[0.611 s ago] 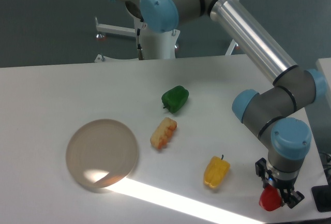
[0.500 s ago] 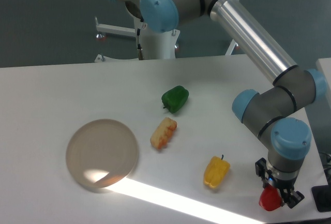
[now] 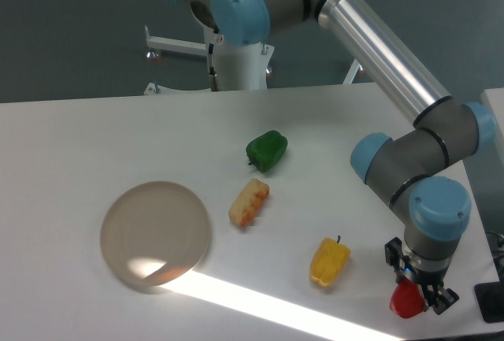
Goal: Place the red pepper on the table
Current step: 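Lift and carry the red pepper toward the green pepper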
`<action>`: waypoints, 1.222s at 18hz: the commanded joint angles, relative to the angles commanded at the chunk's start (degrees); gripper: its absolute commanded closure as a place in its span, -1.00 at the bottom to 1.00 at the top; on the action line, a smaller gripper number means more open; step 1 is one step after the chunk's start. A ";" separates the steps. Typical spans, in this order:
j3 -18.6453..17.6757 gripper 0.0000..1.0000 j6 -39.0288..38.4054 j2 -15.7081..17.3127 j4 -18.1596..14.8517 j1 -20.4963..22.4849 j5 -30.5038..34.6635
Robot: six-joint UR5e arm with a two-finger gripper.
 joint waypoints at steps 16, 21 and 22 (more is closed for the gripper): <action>-31.82 -0.20 6.59 21.72 -4.39 5.80 -3.78; -37.71 -0.20 6.15 24.27 -4.39 5.89 -3.08; -39.03 -0.20 5.72 24.71 -4.48 5.89 -3.08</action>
